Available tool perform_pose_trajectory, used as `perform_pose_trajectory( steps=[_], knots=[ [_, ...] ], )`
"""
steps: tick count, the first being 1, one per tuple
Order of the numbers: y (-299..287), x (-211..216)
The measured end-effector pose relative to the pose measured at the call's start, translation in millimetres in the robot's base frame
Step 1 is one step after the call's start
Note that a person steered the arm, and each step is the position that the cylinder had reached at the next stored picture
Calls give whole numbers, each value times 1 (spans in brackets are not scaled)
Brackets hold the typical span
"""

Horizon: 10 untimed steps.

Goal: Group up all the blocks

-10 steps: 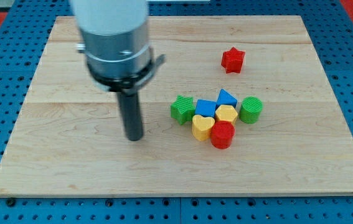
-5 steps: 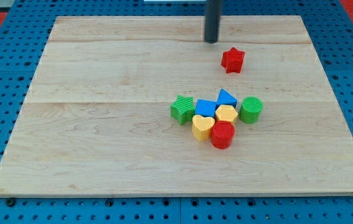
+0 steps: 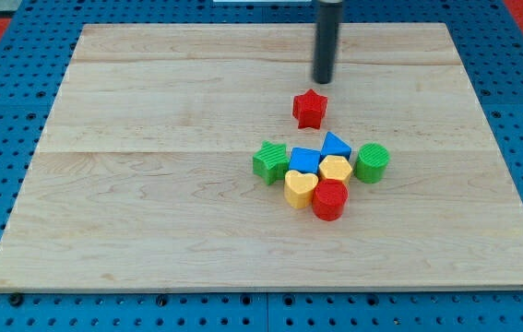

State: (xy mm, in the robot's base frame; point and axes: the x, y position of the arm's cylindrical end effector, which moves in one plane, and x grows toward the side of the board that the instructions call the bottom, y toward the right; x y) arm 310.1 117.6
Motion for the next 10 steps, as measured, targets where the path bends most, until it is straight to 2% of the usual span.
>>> perform_pose_trajectory(
  steps=[1, 2, 3, 4, 5, 6, 7, 8, 9, 10],
  knots=[
    [11, 47],
    [-7, 48],
    [-32, 17],
    [-100, 37],
    [-128, 61],
    [-106, -2],
    [-34, 34],
    [-94, 77],
    [-127, 122],
    [-98, 120]
  ],
)
